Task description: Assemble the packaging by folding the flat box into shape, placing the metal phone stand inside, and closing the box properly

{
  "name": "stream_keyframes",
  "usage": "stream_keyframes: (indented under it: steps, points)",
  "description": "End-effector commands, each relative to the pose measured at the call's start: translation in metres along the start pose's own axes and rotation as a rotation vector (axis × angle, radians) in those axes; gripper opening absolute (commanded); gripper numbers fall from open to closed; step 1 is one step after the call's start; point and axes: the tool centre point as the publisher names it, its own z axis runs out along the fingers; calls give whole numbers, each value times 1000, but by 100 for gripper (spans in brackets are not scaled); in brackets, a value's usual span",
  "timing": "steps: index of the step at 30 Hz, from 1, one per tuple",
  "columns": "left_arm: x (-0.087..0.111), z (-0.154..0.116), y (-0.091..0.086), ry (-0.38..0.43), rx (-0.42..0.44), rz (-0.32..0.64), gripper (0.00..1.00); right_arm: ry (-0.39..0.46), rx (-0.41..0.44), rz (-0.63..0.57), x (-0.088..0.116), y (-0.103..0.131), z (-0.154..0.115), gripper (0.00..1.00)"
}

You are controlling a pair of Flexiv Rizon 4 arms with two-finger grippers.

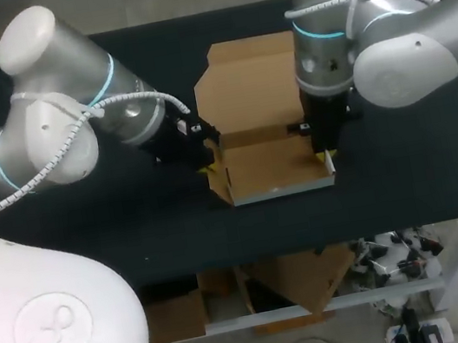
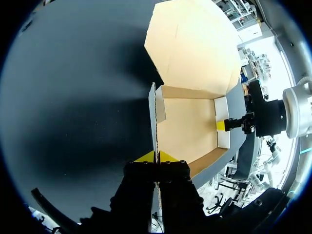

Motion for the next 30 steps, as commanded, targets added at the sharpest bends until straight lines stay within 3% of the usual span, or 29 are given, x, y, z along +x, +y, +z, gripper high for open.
stream_keyframes:
  steps: [1, 2, 3, 11, 18, 30]
  points:
    - [10, 2, -5, -259, -14, 2, 8, 0, 0, 0, 2, -1, -1, 0]
    - [10, 2, -5, -260, -16, 3, 12, 0, 0, 0, 2, -1, -1, 0]
    - [11, 1, -5, -260, -17, 5, 23, 0, 0, 0, 2, -1, -1, 0]
    - [12, -7, -4, -238, -27, 26, 41, 0, 0, 0, 2, -1, -1, 0]
    - [-1, -23, -2, -195, -19, 30, 45, 0, 0, 0, 2, -1, -1, 0]
    - [-42, -40, -3, -75, -1, 10, 43, 0, 0, 0, 2, -1, -1, 0]
